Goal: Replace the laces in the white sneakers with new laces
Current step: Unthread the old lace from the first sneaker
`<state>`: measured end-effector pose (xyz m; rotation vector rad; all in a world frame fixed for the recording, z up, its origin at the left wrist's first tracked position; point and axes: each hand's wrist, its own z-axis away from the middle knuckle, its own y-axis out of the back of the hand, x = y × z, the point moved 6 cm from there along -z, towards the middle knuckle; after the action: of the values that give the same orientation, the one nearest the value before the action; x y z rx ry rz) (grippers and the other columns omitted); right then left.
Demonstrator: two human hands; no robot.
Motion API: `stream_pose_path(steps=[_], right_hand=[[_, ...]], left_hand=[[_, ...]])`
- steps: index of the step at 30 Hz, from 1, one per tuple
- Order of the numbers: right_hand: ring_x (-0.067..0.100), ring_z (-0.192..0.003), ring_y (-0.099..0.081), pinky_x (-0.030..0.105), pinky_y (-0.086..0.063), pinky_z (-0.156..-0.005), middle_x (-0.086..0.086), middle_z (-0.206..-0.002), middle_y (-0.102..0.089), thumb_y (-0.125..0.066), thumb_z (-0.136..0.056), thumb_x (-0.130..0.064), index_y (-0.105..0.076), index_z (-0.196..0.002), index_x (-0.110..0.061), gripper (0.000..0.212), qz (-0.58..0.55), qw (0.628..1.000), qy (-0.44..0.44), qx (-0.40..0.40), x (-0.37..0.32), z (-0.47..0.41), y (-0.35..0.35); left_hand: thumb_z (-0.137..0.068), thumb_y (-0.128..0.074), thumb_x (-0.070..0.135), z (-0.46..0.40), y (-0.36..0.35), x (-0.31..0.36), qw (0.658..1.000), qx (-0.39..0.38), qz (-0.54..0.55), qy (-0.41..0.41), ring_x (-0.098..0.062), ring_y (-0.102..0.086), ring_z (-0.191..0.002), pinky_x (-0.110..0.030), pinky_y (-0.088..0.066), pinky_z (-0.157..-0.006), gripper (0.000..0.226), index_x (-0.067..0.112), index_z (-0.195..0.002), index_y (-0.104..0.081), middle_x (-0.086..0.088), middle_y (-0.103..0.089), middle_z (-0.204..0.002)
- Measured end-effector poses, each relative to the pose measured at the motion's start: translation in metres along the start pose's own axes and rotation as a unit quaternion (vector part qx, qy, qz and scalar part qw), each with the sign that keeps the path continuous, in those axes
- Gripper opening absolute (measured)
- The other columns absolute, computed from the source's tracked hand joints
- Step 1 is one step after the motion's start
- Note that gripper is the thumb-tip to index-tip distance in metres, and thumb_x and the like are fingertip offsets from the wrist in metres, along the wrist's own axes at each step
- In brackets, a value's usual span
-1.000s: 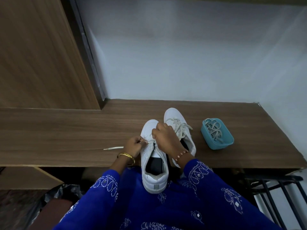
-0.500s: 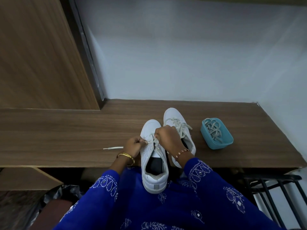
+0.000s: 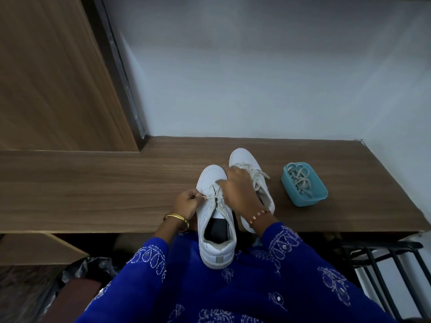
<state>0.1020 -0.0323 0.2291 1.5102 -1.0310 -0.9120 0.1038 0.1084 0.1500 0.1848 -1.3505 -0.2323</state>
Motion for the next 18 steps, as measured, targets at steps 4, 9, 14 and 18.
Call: stream_pose_path(steps=[4,9,14,18], right_hand=[[0.031,-0.130,-0.033,0.048,-0.006,-0.114,0.009,-0.121,-0.054,-0.042,-0.090,-0.006,-0.061,-0.114,-0.011,0.030,0.048,0.996,0.011,-0.079,-0.011,0.001,-0.009],[0.032,-0.104,-0.053,0.056,-0.012,-0.111,0.008,-0.094,-0.064,-0.054,-0.077,0.000,-0.064,-0.093,-0.008,0.020,0.054,0.998,-0.036,-0.009,-0.001,0.005,0.005],[0.028,-0.065,-0.060,0.050,-0.052,-0.080,0.008,-0.070,-0.060,-0.067,-0.056,0.003,-0.060,-0.075,-0.009,0.024,0.024,0.976,-0.157,0.146,0.027,0.013,0.023],[0.026,-0.061,-0.057,0.037,-0.052,-0.069,0.007,-0.071,-0.058,-0.071,-0.054,0.005,-0.059,-0.076,-0.009,0.029,0.003,0.966,-0.194,0.174,0.032,0.015,0.023]], left_hand=[[-0.079,-0.064,0.009,0.004,0.000,0.001,1.000,0.006,-0.019,-0.010,-0.020,-0.055,-0.080,-0.027,-0.041,-0.071,0.028,0.014,-0.056,-0.049,-0.009,-0.062,-0.080],[-0.082,-0.060,0.006,0.007,-0.002,0.001,0.999,0.018,-0.036,-0.036,-0.017,-0.056,-0.081,-0.027,-0.041,-0.074,0.031,0.015,-0.056,-0.046,-0.004,-0.063,-0.080],[-0.082,-0.060,-0.001,0.007,-0.002,-0.003,0.998,0.030,-0.025,-0.042,-0.012,-0.055,-0.075,-0.027,-0.039,-0.070,0.035,0.015,-0.055,-0.045,0.003,-0.063,-0.082],[-0.083,-0.059,0.000,0.005,-0.003,-0.005,0.998,0.025,-0.029,-0.039,-0.011,-0.056,-0.078,-0.023,-0.040,-0.072,0.033,0.014,-0.056,-0.046,0.006,-0.063,-0.079]])
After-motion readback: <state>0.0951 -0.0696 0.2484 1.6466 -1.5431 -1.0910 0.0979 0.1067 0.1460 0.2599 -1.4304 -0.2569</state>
